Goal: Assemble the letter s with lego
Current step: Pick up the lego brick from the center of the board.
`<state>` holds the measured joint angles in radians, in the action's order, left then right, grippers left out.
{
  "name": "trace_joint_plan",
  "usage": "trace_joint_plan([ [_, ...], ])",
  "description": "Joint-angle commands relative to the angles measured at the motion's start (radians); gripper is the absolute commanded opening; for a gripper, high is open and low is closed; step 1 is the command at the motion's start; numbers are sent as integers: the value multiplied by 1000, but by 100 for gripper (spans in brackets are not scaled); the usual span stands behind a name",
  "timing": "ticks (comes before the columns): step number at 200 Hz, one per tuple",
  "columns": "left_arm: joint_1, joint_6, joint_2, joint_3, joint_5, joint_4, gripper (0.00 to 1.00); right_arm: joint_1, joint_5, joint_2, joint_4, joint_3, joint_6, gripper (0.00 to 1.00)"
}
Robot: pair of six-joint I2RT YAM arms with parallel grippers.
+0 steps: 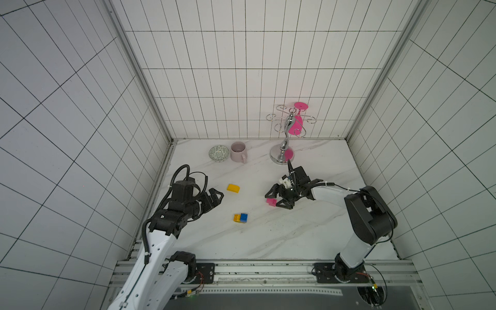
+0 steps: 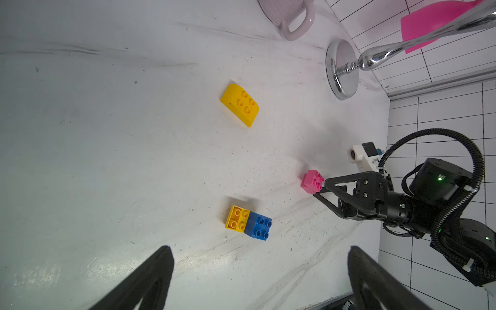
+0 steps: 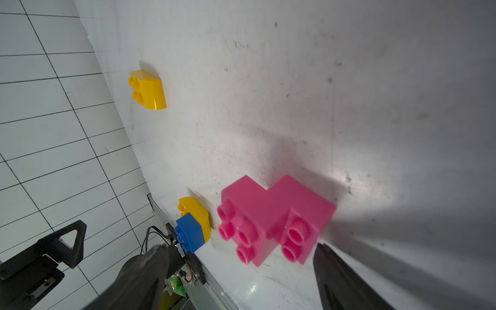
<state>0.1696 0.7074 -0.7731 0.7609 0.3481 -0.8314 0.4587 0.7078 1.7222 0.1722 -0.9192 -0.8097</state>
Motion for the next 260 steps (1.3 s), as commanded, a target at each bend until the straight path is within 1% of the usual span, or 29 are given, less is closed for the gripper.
trace_joint_plan([
  [1,4,-10,15,11,-17,-3,98,1,-101,-70,193,-23,163,89],
  [22,4,-6,18,0,-14,1,98,45,-282,-123,393,-117,514,88],
  [29,3,-1,20,-6,-13,6,98,59,-321,-131,423,-132,626,88],
  [42,2,9,23,-20,-4,18,98,76,-356,-132,444,-140,788,87],
  [55,0,22,22,-33,4,32,98,87,-327,-127,439,-144,898,86],
  [70,-2,31,24,-43,13,48,98,101,-264,-114,422,-140,1035,83],
  [84,-2,33,21,-46,14,54,98,129,-321,-95,398,-138,1110,81],
  [100,-2,32,19,-48,16,55,98,145,-328,-55,400,-149,1205,80],
  [114,-2,29,20,-48,17,53,98,158,-353,-20,401,-160,1257,80],
  [134,-2,20,26,-49,12,39,98,178,-420,10,383,-168,1299,79],
  [152,-2,22,29,-51,14,37,98,183,-476,29,353,-175,1301,79],
  [178,-3,19,25,-51,13,42,98,183,-521,43,324,-186,1301,79],
  [211,-2,18,27,-50,11,42,98,179,-542,64,309,-203,1303,78],
  [220,-2,18,28,-51,12,42,99,174,-538,76,318,-216,1309,76],
  [237,-2,17,26,-51,10,43,98,167,-523,99,339,-243,1322,69],
  [260,-2,17,24,-52,8,46,98,161,-509,118,360,-266,1334,67],
])
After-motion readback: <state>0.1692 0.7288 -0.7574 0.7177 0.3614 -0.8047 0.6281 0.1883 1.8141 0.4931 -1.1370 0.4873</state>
